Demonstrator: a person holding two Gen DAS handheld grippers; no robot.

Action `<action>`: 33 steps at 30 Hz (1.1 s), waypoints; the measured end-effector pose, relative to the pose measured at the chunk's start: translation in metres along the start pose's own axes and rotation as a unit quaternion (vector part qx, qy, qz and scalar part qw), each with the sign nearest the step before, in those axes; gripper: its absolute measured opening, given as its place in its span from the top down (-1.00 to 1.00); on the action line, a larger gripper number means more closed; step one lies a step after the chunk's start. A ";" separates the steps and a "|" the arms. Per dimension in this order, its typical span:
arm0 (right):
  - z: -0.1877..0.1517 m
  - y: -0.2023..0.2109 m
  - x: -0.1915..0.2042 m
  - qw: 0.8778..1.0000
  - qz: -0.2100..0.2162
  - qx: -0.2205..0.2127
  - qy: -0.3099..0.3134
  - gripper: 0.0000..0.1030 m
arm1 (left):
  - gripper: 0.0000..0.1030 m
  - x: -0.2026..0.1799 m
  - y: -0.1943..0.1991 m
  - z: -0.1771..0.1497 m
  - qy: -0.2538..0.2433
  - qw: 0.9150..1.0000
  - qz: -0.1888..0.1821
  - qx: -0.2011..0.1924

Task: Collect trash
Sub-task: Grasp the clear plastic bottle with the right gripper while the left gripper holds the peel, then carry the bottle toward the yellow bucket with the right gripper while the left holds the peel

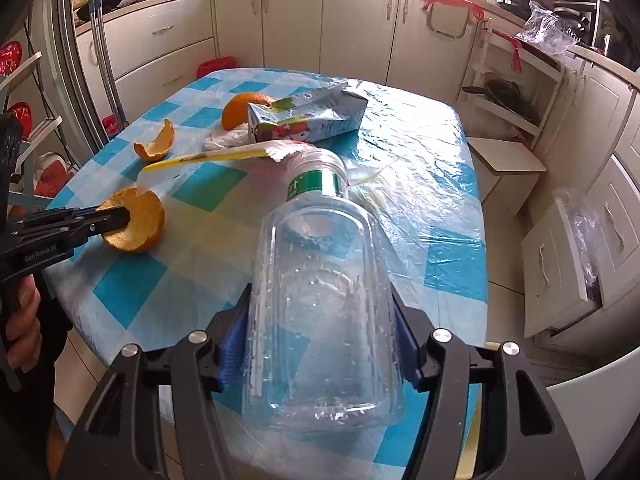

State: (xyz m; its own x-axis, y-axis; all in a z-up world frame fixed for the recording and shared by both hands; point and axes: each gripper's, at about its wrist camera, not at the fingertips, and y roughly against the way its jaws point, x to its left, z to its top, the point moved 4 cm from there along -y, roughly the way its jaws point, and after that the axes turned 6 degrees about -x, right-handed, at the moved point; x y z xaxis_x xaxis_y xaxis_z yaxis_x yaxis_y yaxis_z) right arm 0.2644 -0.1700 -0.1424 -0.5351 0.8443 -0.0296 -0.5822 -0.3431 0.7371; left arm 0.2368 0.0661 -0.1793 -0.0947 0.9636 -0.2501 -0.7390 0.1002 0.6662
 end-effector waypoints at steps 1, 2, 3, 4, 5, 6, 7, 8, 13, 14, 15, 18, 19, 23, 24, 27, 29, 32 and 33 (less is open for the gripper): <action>-0.001 0.001 -0.001 1.000 0.000 -0.001 -0.002 -0.20 | 0.45 0.000 -0.001 0.000 0.001 1.000 0.001 -0.001; -0.001 0.002 -0.002 1.000 0.000 -0.003 -0.004 -0.21 | 0.45 0.000 -0.001 0.000 0.001 1.000 0.001 -0.001; -0.001 0.003 -0.003 1.000 0.001 -0.005 -0.007 -0.21 | 0.45 0.000 -0.002 -0.001 0.000 1.000 -0.001 0.000; -0.001 0.004 -0.004 1.000 0.001 -0.007 -0.009 -0.21 | 0.45 -0.001 -0.002 -0.001 -0.002 1.000 -0.002 0.000; -0.002 0.004 -0.005 1.000 0.001 -0.007 -0.011 -0.21 | 0.46 -0.003 -0.002 -0.001 -0.006 1.000 -0.003 0.000; -0.002 0.004 -0.006 1.000 0.001 -0.006 -0.013 -0.20 | 0.48 -0.005 -0.002 -0.002 -0.010 1.000 -0.005 0.000; -0.003 0.004 -0.007 1.000 0.004 -0.004 -0.016 -0.16 | 0.61 -0.007 -0.001 -0.002 -0.014 1.000 -0.006 -0.001; -0.003 0.003 -0.007 1.000 0.008 -0.003 -0.019 -0.07 | 0.72 -0.010 -0.001 -0.001 -0.018 1.000 -0.009 -0.001; -0.002 0.007 -0.008 0.999 0.018 -0.014 -0.027 -0.06 | 0.82 -0.021 0.005 0.001 -0.037 0.999 -0.010 -0.010; -0.001 0.009 -0.009 0.999 0.025 -0.017 -0.035 -0.06 | 0.84 -0.023 0.007 0.003 -0.040 0.999 -0.010 -0.013; 0.000 0.010 -0.010 0.998 0.034 -0.019 -0.043 -0.05 | 0.85 -0.025 0.009 0.004 -0.043 0.999 -0.009 -0.017; 0.002 0.013 -0.016 0.994 0.065 -0.025 -0.080 -0.05 | 0.88 -0.031 0.017 0.009 -0.052 0.998 -0.009 -0.027; 0.003 0.014 -0.018 0.993 0.071 -0.027 -0.090 -0.05 | 0.89 -0.033 0.020 0.010 -0.055 0.998 -0.009 -0.030; 0.005 0.021 -0.024 0.989 0.088 -0.039 -0.116 -0.05 | 0.90 -0.039 0.029 0.013 -0.059 0.997 -0.014 -0.037; 0.006 0.023 -0.024 0.988 0.089 -0.041 -0.119 -0.05 | 0.90 -0.040 0.031 0.014 -0.059 0.997 -0.016 -0.039; 0.008 0.030 -0.024 0.987 0.093 -0.049 -0.119 -0.05 | 0.90 -0.041 0.037 0.016 -0.055 0.997 -0.021 -0.041; 0.009 0.033 -0.023 0.987 0.094 -0.053 -0.116 -0.05 | 0.90 -0.041 0.042 0.018 -0.052 0.997 -0.026 -0.043; 0.009 0.035 -0.023 0.990 0.077 -0.050 -0.103 -0.05 | 0.90 -0.041 0.047 0.021 -0.043 0.998 -0.034 -0.042; 0.008 0.036 -0.023 0.991 0.074 -0.049 -0.100 -0.05 | 0.90 -0.041 0.049 0.022 -0.043 0.998 -0.034 -0.043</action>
State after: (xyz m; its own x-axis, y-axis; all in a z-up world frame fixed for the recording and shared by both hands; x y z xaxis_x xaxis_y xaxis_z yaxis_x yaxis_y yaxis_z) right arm 0.2610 -0.1982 -0.1099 -0.4928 0.8433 0.2145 -0.5681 -0.4985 0.6548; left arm 0.2188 0.0366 -0.1210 0.0130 0.9732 -0.2298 -0.7966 0.1489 0.5858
